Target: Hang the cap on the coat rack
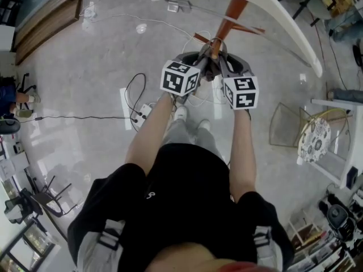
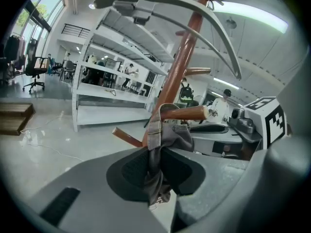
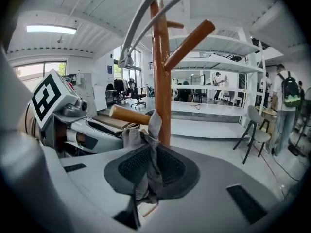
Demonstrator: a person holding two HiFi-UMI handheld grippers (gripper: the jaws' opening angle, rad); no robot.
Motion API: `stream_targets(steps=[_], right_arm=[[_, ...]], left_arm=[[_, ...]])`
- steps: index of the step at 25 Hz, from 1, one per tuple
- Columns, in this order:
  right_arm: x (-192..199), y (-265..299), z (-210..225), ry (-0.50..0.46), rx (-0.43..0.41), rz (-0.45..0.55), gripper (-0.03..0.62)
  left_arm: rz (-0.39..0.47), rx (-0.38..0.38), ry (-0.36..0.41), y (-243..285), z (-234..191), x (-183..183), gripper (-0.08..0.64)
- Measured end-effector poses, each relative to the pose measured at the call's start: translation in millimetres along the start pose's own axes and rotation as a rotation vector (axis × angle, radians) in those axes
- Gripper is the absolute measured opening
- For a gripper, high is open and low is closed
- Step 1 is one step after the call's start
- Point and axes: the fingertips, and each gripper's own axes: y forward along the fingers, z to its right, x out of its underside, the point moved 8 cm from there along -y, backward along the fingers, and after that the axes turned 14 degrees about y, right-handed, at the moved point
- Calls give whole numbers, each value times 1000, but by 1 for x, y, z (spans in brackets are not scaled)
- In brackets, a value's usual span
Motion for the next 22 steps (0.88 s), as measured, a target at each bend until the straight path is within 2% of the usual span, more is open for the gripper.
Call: stream_targets(steps=[7, 11, 13, 14, 16, 18, 20, 22], right_arm=[[18, 27, 19, 85, 44, -28, 38], [26, 36, 22, 41, 140, -67, 35], [23, 37, 21, 40, 158, -76, 37], [22, 36, 22, 51, 155, -76, 42], [21, 29, 22, 88, 134, -73, 105], [20, 19, 21, 126, 106, -76, 141], [14, 7, 16, 137, 96, -72, 143], [3, -9, 9, 124, 89, -38, 141]], left_arm=[[-73, -19, 5, 31, -9, 4, 63], [-81, 21, 14, 43, -7, 13, 74], [-83, 27, 5, 45, -8, 17, 92], [-87, 13, 0, 44, -10, 18, 119], [-86, -22, -26, 37, -13, 22, 163], [-61, -45, -76, 25, -14, 25, 181], [-17, -82, -115, 7, -12, 20, 183], [33, -133, -118, -13, -7, 10, 183]])
